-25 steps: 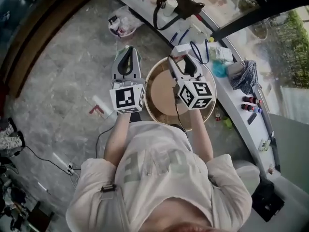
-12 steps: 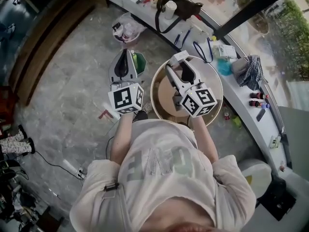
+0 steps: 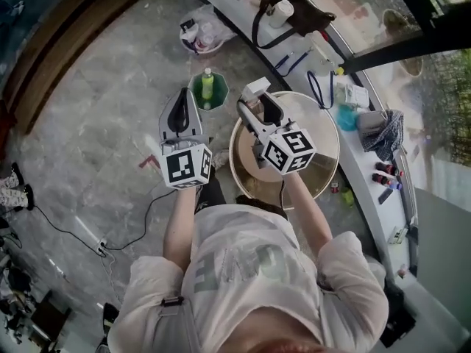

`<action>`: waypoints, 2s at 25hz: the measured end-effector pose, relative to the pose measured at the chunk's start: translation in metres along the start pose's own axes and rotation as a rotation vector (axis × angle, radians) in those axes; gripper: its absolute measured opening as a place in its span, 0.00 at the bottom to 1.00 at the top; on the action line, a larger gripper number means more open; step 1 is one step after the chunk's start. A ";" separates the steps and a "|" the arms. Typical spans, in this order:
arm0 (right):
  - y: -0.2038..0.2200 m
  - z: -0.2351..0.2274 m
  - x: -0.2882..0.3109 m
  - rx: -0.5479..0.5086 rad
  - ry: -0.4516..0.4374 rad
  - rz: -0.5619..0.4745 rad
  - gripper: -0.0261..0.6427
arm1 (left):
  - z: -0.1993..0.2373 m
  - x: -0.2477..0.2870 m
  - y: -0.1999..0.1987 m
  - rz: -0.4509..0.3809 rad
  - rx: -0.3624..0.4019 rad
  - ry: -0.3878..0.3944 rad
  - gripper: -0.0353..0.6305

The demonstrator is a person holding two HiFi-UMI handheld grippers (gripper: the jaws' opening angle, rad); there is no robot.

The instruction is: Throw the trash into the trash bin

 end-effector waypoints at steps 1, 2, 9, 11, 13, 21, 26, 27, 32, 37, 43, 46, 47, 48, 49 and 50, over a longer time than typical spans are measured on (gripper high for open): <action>0.013 -0.004 0.017 0.000 -0.010 0.032 0.44 | 0.010 0.001 0.010 0.014 -0.006 -0.017 0.07; 0.027 -0.009 0.032 -0.001 -0.016 0.069 0.44 | 0.019 0.000 0.022 0.032 -0.016 -0.038 0.07; 0.132 -0.052 0.134 -0.081 0.003 0.337 0.44 | 0.074 -0.006 0.092 0.144 -0.053 -0.178 0.07; 0.158 -0.059 0.154 -0.122 0.007 0.408 0.44 | 0.086 -0.009 0.105 0.158 -0.064 -0.197 0.07; 0.179 -0.064 0.171 -0.154 0.013 0.465 0.44 | 0.099 -0.013 0.117 0.176 -0.074 -0.219 0.07; 0.208 -0.076 0.193 -0.262 0.040 0.550 0.44 | 0.115 -0.024 0.128 0.219 -0.089 -0.276 0.07; 0.216 -0.073 0.194 -0.321 0.041 0.566 0.48 | 0.116 -0.019 0.127 0.216 -0.096 -0.268 0.07; 0.216 -0.073 0.193 -0.310 0.044 0.567 0.48 | 0.115 -0.018 0.126 0.213 -0.098 -0.264 0.07; 0.207 -0.071 0.187 -0.287 0.051 0.555 0.48 | 0.109 -0.011 0.122 0.196 -0.097 -0.239 0.07; 0.190 -0.063 0.180 -0.296 0.044 0.525 0.48 | 0.101 -0.008 0.117 0.183 -0.107 -0.216 0.07; 0.139 -0.036 0.163 -0.362 0.016 0.440 0.42 | 0.081 -0.005 0.091 0.144 -0.099 -0.166 0.07; 0.081 -0.027 0.146 -0.443 0.100 0.285 0.06 | 0.064 0.006 0.067 0.109 -0.074 -0.107 0.07; 0.060 -0.022 0.140 -0.445 0.112 0.221 0.06 | 0.058 0.011 0.058 0.095 -0.067 -0.083 0.07; 0.038 -0.018 0.133 -0.437 0.121 0.160 0.06 | 0.051 0.017 0.049 0.081 -0.060 -0.057 0.07; 0.017 -0.013 0.124 -0.426 0.130 0.103 0.06 | 0.042 0.022 0.040 0.070 -0.058 -0.028 0.07; -0.004 -0.007 0.112 -0.419 0.140 0.050 0.06 | 0.032 0.027 0.031 0.063 -0.063 0.005 0.07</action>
Point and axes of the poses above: the fingertips, and each gripper's own axes: x forward along the fingers, z to its left, y out of its underside, the point moved 6 cm from there along -x, backward along the fingers, and after that the axes turned 8 degrees about -z, right-handed, at the moved point
